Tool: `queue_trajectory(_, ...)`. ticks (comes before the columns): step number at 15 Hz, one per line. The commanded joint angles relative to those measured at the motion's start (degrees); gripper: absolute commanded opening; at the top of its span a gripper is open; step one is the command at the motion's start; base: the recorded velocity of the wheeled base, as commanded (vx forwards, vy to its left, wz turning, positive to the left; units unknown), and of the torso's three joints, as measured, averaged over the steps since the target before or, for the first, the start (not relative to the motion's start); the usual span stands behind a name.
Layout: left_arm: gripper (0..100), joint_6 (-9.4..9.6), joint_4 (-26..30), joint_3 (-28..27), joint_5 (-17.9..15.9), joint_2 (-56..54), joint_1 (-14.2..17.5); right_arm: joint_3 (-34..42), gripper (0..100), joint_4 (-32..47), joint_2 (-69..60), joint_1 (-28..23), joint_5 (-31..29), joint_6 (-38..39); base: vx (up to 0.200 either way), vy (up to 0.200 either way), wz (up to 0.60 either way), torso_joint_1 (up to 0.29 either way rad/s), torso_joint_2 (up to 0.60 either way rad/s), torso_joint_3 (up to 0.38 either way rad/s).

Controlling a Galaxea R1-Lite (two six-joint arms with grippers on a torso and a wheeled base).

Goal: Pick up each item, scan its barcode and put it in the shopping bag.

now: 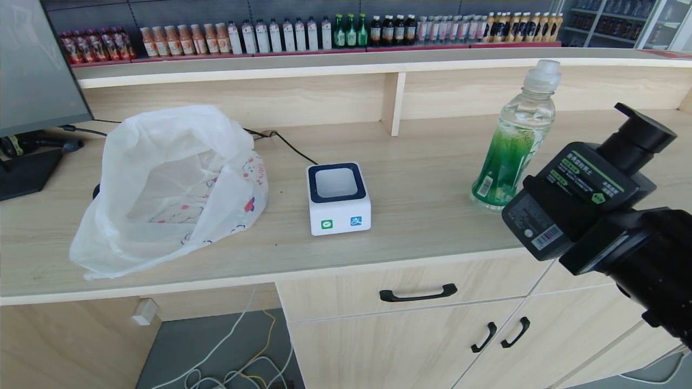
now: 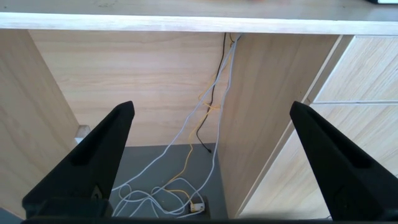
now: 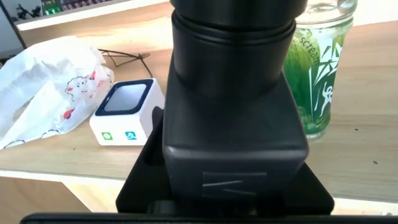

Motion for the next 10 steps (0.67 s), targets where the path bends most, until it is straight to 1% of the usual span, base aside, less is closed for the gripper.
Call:
queue_trajectory(1,100,0.06,-0.1,0.0,0.0,0.0,0.0,1.3,0,-0.1,-1.7,-0.4,0.3,0.0,0.000,0.000,0.00,0.000,0.00,0.000)
queue_trajectory(3,100,0.06,-0.1,0.0,0.0,0.0,0.0,2.4,0,-0.1,-1.5,-0.4,0.4,-0.2,0.000,0.000,0.00,0.000,0.00,0.000)
queue_trajectory(5,100,-0.21,-0.1,0.0,0.0,0.0,0.1,1.2,0,-0.2,0.0,-0.4,0.4,-0.3,0.000,0.000,0.00,0.000,0.00,0.000)
queue_trajectory(7,100,-0.29,0.0,0.0,0.0,0.0,0.1,-1.3,0,-0.2,2.1,-0.5,0.4,-0.3,0.000,0.200,0.00,0.000,0.00,-0.002)
queue_trajectory(10,100,-0.56,-0.1,0.0,0.0,0.0,0.1,-2.1,0,-0.4,3.2,-0.5,0.4,-0.3,0.000,0.200,0.00,0.007,0.01,0.001)
